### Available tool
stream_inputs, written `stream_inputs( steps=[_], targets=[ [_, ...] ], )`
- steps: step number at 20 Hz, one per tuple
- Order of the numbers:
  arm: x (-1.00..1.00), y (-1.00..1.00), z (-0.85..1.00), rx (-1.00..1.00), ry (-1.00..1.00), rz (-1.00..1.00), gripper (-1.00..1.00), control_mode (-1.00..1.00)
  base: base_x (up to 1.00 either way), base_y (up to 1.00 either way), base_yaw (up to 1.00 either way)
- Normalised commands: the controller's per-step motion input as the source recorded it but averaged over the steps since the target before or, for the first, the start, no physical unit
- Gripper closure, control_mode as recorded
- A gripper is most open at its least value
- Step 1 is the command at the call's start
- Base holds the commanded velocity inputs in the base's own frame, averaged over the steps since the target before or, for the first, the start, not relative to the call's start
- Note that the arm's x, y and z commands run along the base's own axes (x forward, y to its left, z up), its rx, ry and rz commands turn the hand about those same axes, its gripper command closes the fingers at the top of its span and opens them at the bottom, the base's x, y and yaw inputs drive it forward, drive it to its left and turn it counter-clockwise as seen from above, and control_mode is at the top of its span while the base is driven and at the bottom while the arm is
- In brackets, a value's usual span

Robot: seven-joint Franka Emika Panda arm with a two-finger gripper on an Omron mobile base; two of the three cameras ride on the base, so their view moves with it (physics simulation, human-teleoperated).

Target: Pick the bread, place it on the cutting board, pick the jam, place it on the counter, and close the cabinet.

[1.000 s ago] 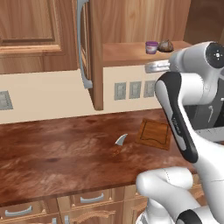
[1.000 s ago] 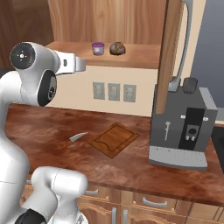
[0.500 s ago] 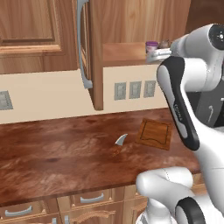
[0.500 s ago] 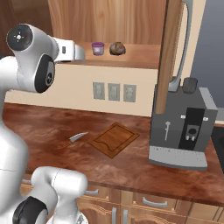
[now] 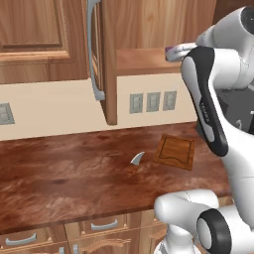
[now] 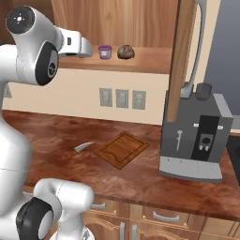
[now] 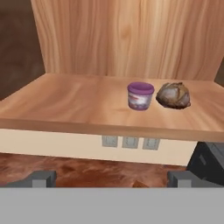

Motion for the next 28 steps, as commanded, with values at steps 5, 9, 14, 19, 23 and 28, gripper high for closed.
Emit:
stream_inputs(
  steps=[5,9,14,19,23,28],
  targets=[
    [0.11,-0.04,0.00,0.00,0.00,0.00,-1.00,-1.00,0.00,0.00,0.00],
    [0.23,0.00,-0.06,0.00,0.00,0.00,-1.00,-1.00,0.00,0.00,0.00],
    [0.33,0.00,-0.09,-0.02,0.00,-0.02,-1.00,-1.00,0.00,0.00,0.00],
    [0.27,-0.06,-0.14,0.00,0.00,-0.01,-1.00,-1.00,0.00,0.00,0.00],
    [0.25,-0.10,-0.13,0.00,0.00,-0.01,-1.00,-1.00,0.00,0.00,0.00],
    [0.31,-0.12,-0.02,0.00,0.00,-0.01,-1.00,-1.00,0.00,0.00,0.00]
  ],
)
